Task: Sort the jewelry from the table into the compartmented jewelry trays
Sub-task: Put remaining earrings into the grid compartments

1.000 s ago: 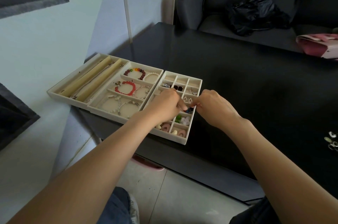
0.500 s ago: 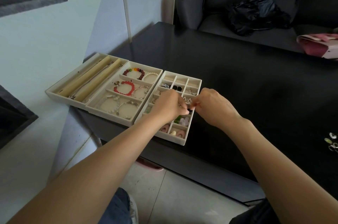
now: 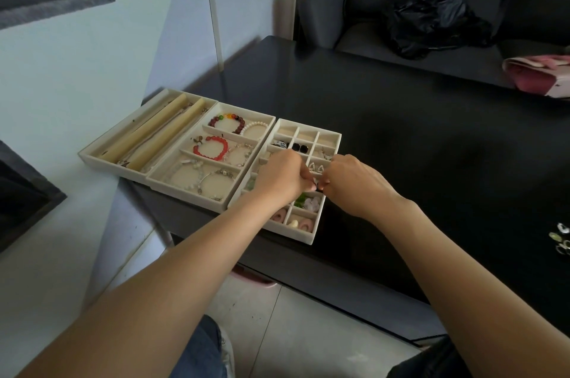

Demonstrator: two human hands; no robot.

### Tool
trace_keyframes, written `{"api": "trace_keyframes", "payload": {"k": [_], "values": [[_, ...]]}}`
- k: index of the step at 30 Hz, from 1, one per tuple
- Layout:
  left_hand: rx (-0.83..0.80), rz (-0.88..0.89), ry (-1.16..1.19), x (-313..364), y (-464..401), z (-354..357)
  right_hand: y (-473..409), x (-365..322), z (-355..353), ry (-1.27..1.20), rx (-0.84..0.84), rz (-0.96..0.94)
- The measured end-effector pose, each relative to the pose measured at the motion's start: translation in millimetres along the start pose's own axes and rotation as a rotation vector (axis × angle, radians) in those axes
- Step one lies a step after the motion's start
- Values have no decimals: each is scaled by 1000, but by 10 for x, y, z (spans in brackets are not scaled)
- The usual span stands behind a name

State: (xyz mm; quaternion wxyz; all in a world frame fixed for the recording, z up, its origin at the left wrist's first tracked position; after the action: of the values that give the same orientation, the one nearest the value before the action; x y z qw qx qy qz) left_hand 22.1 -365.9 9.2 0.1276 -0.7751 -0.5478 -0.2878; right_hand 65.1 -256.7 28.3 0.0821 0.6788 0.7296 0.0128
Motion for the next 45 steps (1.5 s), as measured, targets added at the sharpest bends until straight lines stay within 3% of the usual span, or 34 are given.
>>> {"api": "trace_keyframes", "payload": {"k": [5,9,13,20,31,38,45], "values": [[6,-31,87,5,17,12,-28,69,30,-181,-99,75],[5,-43,103,6,11,23,4,91,-50,-237,-27,86],[-5,-33,87,16,12,28,45,92,-114,-114,36,59],[-7,-34,69,36,21,1,32,-8,-40,119,5,-63],[6,-53,2,35,112,-129,19,104,-91,-91,8,-1],[68,-66,-56,42,106,-93,46,27,-52,29,6,-74],[17,-88,-44,34,88,-38,2,4,10,124,3,-96]]}}
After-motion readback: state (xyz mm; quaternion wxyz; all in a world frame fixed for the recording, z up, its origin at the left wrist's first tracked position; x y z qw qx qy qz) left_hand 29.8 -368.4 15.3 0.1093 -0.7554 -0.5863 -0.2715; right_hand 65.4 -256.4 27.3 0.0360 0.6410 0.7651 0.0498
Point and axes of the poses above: each hand's wrist, its own y-axis away from the middle knuckle, its own z-axis out of the palm, x = y × z, the point moved 3 cm from there along -y, towards the middle knuckle, and after that the axes turned 3 degrees about -z, right-handed, at the moved point
